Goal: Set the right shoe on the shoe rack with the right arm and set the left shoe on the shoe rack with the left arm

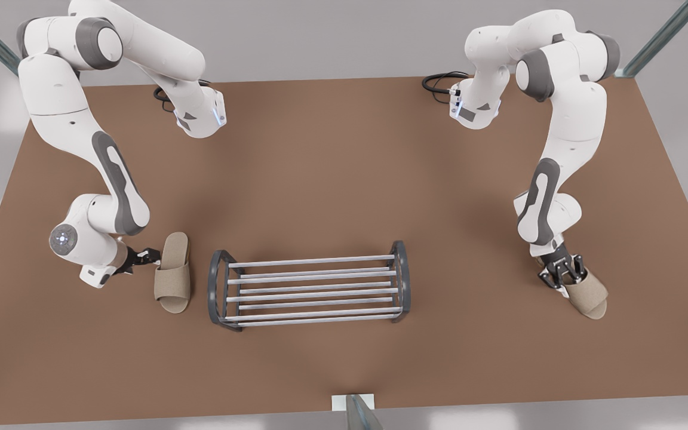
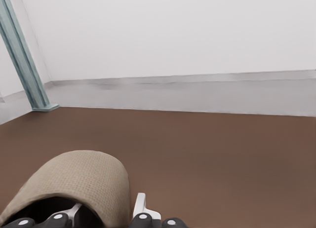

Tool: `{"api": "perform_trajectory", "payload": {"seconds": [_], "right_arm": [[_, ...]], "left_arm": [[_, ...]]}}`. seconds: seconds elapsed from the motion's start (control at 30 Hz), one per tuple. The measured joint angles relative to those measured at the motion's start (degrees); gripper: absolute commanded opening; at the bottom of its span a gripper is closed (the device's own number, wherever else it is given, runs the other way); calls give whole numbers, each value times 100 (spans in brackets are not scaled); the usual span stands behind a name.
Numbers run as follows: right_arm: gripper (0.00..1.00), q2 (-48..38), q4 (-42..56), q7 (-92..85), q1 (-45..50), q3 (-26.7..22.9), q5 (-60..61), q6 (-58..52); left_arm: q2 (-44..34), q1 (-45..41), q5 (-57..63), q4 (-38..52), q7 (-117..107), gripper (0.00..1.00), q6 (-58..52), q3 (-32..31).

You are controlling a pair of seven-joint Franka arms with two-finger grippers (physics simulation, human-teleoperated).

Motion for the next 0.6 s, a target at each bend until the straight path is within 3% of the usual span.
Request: {"api": "perform_trajectory", "payload": {"seconds": [0.13, 0.33, 0.43, 0.6], "right_arm": [[100, 37, 7, 43, 34, 0, 4, -1], [100, 94, 68, 136, 111, 0, 37, 6], [100, 119, 100, 184, 137, 0, 68, 7], [100, 236, 177, 273, 160, 0, 86, 9]], "left_arm": [[-115, -142, -22, 15, 0, 21, 42, -13], [-465, -366, -36, 15, 0, 21, 200, -30], [-1419, -637, -63, 15, 0, 21, 688, -109], [-3319, -723, -621, 55, 0, 21, 1919, -1562]]}}
